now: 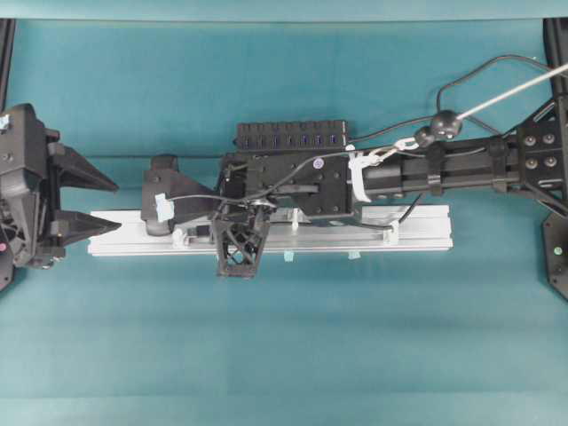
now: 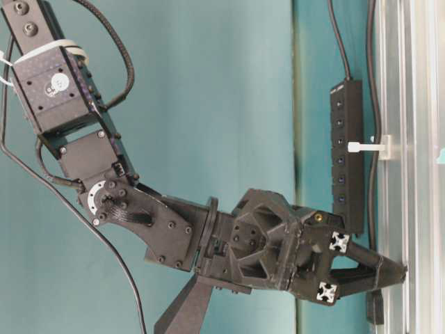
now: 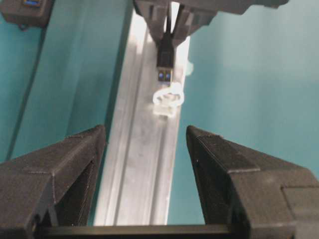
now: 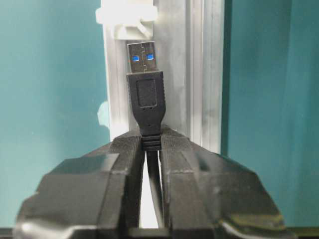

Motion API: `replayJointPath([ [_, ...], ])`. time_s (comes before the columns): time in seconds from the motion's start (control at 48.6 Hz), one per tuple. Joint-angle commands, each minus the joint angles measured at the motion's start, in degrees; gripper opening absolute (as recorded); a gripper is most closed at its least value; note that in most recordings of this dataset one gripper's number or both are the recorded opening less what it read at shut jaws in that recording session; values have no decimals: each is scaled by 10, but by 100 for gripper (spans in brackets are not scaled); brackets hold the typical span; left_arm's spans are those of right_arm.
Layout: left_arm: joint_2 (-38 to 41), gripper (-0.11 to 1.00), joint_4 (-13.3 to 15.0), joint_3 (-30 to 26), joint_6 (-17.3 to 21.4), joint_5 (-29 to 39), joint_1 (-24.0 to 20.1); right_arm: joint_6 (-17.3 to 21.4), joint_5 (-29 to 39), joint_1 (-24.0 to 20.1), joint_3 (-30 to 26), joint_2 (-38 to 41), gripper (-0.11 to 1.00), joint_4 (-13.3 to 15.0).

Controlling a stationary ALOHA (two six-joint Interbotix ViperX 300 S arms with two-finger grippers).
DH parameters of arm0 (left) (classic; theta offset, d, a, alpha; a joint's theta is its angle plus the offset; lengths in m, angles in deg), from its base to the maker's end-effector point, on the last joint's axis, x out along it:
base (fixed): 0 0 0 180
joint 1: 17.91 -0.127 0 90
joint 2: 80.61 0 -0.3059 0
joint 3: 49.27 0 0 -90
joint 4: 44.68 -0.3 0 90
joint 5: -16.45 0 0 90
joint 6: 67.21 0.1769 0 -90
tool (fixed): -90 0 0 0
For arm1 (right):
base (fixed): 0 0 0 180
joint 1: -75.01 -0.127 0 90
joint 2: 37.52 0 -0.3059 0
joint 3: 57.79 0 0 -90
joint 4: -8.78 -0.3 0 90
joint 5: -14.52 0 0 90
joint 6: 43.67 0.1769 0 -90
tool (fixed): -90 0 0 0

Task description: Pass the USB cable through three rings with both arms.

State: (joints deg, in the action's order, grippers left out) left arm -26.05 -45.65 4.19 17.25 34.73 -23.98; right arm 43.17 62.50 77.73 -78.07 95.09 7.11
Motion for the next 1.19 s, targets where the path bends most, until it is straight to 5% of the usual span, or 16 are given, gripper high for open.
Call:
replayJointPath([
  [0.0, -1, 68, -1, -5, -1, -3, -1, -4, -10, -3, -5, 0, -7, -4],
  [1.174, -1, 67, -1, -1, -1, -3, -1, -6, 9, -15, -8, 22, -7, -4],
])
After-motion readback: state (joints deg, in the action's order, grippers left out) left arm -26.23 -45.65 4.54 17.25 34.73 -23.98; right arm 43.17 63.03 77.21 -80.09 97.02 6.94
